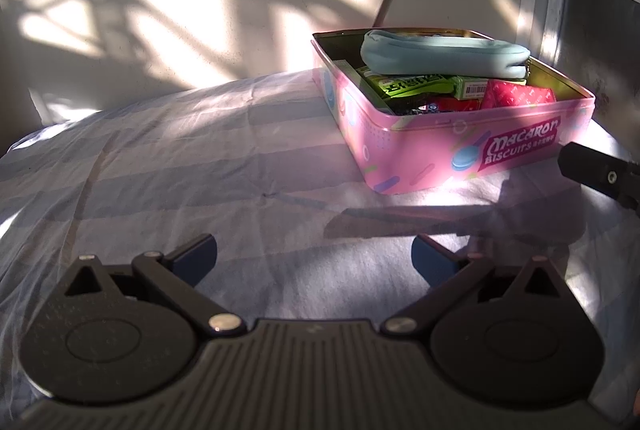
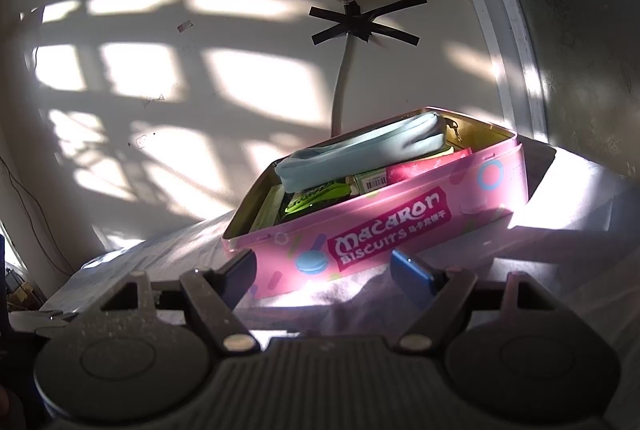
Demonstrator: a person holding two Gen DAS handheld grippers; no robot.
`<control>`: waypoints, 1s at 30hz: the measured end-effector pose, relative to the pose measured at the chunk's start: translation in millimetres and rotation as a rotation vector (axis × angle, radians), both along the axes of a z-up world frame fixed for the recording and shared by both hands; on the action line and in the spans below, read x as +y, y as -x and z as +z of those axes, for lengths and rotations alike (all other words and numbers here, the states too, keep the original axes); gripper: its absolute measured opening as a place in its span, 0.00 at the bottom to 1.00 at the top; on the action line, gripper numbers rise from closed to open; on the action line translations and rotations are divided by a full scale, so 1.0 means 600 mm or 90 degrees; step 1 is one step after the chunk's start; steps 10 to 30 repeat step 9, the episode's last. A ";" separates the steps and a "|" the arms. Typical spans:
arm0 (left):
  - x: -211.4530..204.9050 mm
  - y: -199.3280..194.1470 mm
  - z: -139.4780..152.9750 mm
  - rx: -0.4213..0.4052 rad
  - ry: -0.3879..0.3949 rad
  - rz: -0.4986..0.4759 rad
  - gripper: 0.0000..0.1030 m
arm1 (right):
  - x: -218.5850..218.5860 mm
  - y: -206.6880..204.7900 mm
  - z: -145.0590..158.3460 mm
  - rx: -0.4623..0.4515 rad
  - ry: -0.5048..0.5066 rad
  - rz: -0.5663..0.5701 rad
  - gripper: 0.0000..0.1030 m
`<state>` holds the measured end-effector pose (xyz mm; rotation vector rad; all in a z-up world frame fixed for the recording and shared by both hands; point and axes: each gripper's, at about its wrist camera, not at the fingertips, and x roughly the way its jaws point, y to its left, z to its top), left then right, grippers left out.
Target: Organize objects
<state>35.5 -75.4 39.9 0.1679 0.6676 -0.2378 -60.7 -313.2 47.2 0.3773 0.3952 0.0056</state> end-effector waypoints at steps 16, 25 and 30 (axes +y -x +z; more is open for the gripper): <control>-0.002 0.009 0.006 -0.039 0.001 -0.017 1.00 | 0.003 -0.001 -0.001 0.003 0.001 0.000 0.74; -0.002 0.009 0.006 -0.039 0.001 -0.017 1.00 | 0.003 -0.001 -0.001 0.003 0.001 0.000 0.74; -0.002 0.009 0.006 -0.039 0.001 -0.017 1.00 | 0.003 -0.001 -0.001 0.003 0.001 0.000 0.74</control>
